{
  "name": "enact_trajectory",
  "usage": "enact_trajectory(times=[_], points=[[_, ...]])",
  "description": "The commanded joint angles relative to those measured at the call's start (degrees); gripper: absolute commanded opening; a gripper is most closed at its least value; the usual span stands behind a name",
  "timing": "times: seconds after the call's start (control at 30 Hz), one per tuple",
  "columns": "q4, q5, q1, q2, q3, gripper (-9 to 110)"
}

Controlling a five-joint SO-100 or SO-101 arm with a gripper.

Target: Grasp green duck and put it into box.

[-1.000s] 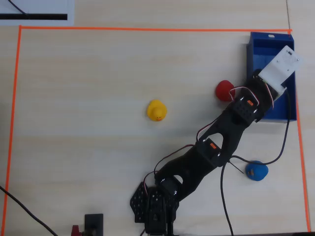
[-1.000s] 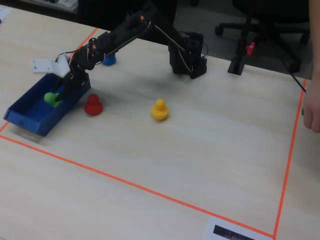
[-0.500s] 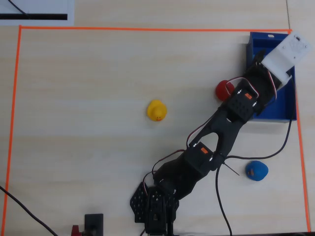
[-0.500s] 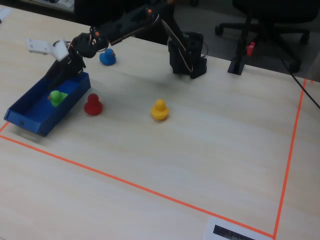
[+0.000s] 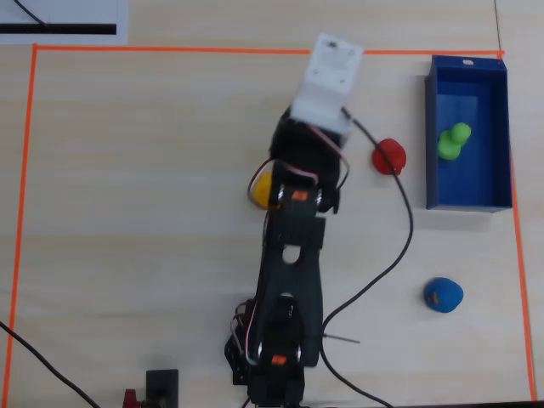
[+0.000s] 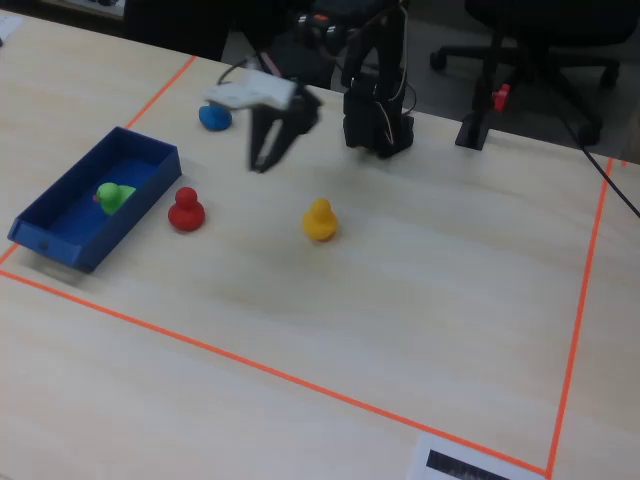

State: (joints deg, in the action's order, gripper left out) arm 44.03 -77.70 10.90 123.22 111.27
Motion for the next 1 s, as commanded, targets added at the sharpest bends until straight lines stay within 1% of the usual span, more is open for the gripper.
enact_trajectory(times=[0.0,0.07,0.2,0.3,0.67,0.97], points=[[3.9,0.0,-6.9,23.1,19.3,0],[4.0,-0.3,-7.4,29.0,26.6,0],[2.6,-5.1,-5.8,39.6,41.2,0],[2.5,-6.9,-5.3,46.1,49.0,0],[3.3,-9.1,-7.9,55.5,61.1,0],[9.8,-11.0,-9.4,62.8,66.3,0]])
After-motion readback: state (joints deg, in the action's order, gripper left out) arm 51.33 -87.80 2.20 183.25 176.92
